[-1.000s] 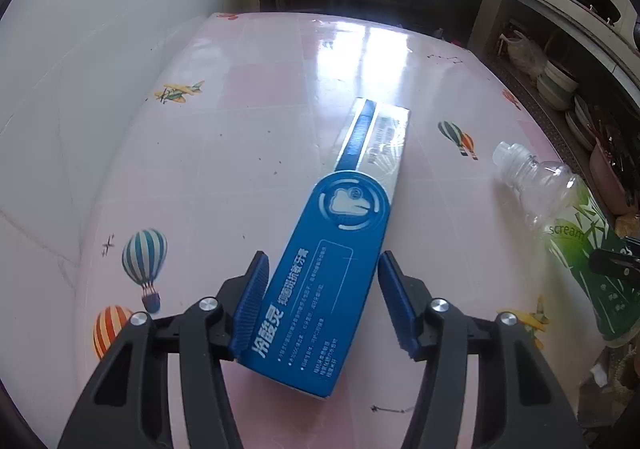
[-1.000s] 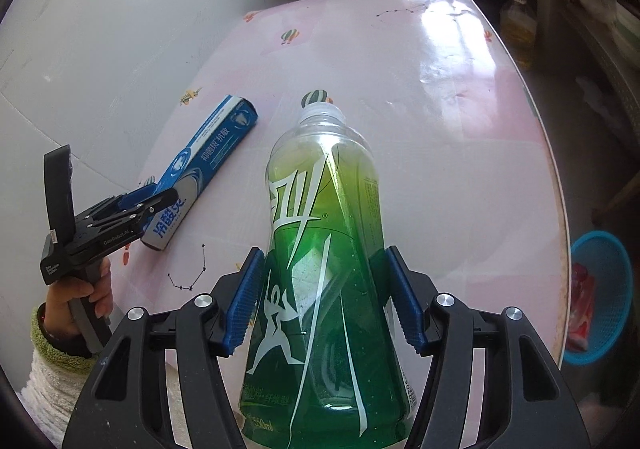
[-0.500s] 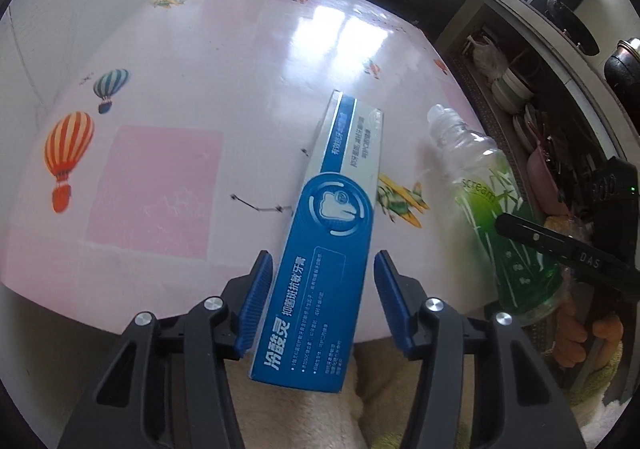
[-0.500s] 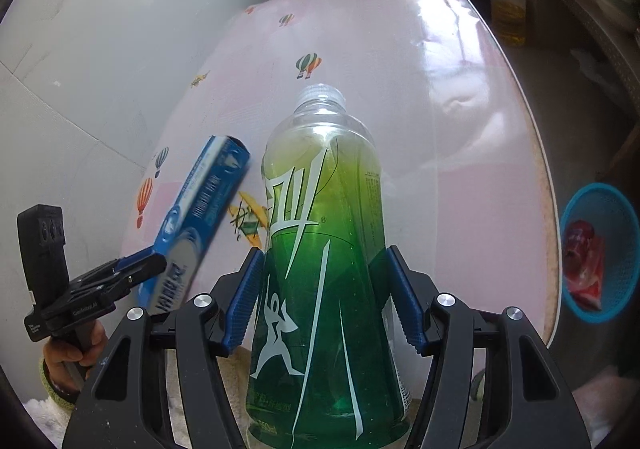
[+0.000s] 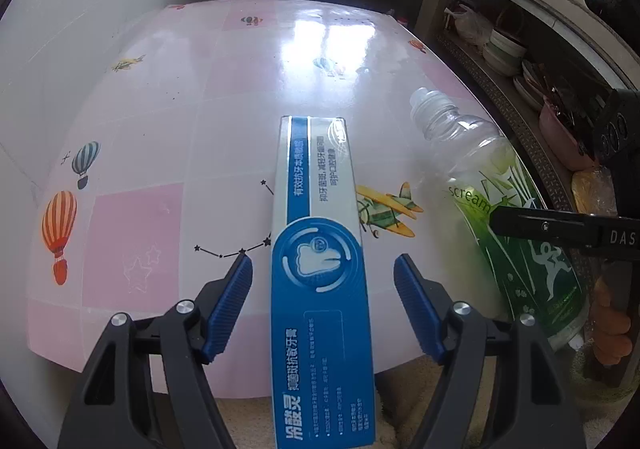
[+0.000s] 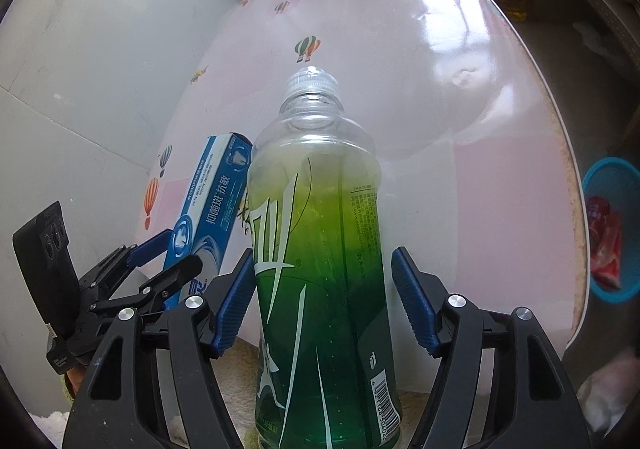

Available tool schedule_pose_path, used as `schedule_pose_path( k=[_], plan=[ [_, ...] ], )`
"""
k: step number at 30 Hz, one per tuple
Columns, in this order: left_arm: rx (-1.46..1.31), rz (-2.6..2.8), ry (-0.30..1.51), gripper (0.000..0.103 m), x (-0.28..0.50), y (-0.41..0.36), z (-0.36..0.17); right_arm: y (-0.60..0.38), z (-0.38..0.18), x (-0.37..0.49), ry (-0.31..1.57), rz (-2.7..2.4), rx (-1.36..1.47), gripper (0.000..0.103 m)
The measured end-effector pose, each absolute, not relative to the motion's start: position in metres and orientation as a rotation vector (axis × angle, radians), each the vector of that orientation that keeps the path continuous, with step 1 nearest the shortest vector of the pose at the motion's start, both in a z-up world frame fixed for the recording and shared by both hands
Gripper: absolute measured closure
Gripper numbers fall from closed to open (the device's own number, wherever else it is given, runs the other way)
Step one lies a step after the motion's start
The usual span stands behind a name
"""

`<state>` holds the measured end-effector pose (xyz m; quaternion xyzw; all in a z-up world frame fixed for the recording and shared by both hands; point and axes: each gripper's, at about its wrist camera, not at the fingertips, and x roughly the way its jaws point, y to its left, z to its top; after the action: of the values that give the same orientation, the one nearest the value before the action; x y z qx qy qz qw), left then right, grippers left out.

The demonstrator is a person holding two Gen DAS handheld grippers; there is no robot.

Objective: Collect trash
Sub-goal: 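Carry the bottle and toothpaste box to the blue wastebasket and open both tools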

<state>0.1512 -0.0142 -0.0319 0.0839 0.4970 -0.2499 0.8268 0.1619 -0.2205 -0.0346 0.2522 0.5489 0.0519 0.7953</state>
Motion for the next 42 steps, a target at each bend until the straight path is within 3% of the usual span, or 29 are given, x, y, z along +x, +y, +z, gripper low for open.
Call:
schedule_pose_path(
  k=[8,29,42],
  plan=[
    [0.207,-0.514,1.060,0.032,0.158,-0.023,-0.040,-0.219,-0.040,0.165,1.185,0.114,0.564,0.037],
    [0.231,-0.508,1.069,0.050,0.161,-0.021,-0.047,-0.214,-0.040,0.167,1.187,0.108,0.543,0.038],
    [0.219,-0.513,1.074,0.055,0.159,-0.020,-0.048,-0.214,-0.043,0.168,1.189,0.125,0.569,0.046]
  ],
)
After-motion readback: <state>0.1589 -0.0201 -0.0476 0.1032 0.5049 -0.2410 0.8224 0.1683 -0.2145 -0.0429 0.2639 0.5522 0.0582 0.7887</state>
